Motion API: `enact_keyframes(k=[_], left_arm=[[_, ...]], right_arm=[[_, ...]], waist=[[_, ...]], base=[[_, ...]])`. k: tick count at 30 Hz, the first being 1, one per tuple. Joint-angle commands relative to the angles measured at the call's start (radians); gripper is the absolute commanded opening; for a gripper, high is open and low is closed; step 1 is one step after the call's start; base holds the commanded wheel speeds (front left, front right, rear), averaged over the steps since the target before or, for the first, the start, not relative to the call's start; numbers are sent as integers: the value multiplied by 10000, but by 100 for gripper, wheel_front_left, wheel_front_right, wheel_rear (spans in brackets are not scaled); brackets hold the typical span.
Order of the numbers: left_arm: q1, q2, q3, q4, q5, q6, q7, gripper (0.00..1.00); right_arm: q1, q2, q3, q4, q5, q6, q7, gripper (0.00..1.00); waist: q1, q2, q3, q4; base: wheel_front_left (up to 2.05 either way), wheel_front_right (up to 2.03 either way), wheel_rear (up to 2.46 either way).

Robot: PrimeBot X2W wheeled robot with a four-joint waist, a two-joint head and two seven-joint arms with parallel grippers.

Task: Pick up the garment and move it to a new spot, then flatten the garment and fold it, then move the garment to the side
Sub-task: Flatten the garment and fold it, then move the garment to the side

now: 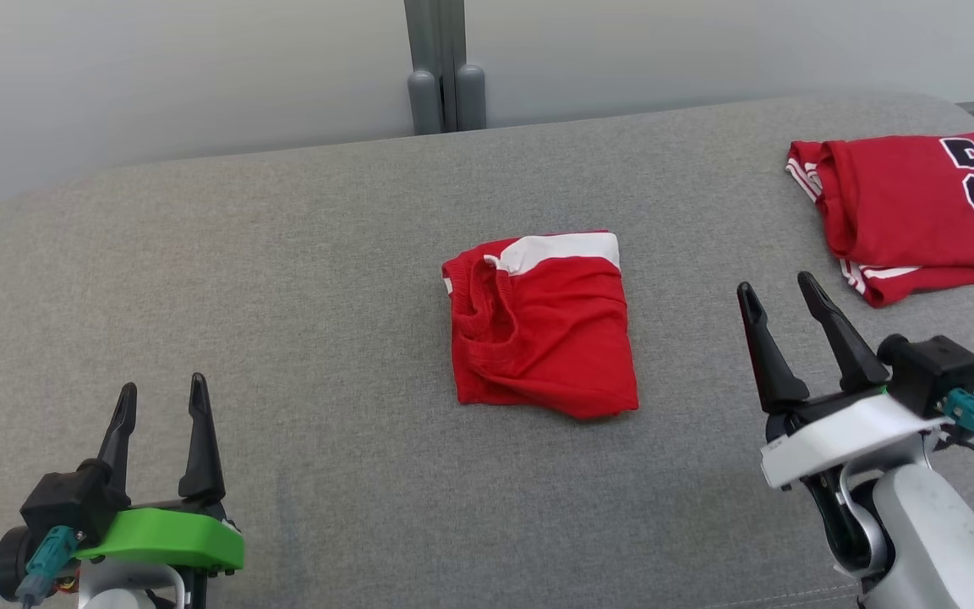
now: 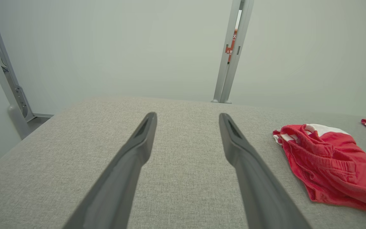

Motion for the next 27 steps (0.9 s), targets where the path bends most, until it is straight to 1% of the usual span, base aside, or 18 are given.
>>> enact_keyframes(k=[1, 8, 12, 20, 27], left_arm=[[166, 72, 118, 20, 77, -34, 3, 100], [265, 105, 153, 67, 191, -34, 3, 100], [332, 123, 205, 61, 253, -34, 3, 100], [454, 90, 356, 149, 373, -34, 3, 100], [401, 98, 388, 240, 481, 14, 3, 100]], right_arm=[[557, 174, -315, -441, -406, -4, -22, 100], [1585, 728, -1030, -1077, -1026, -4, -23, 100], [1876, 971, -1217, -1315, -1219, -4, -22, 100], [2231, 1161, -1339, -1468, -1674, -4, -23, 100], [2241, 1225, -1283, -1408, -1871, -4, -25, 100]], waist=[[0, -1, -95, -41], [0, -1, -213, 38], [0, -1, -266, 74], [0, -1, -378, 118], [0, -1, -398, 155]], base=[[0, 0, 0], [0, 0, 0], [0, 0, 0], [0, 0, 0], [0, 0, 0]])
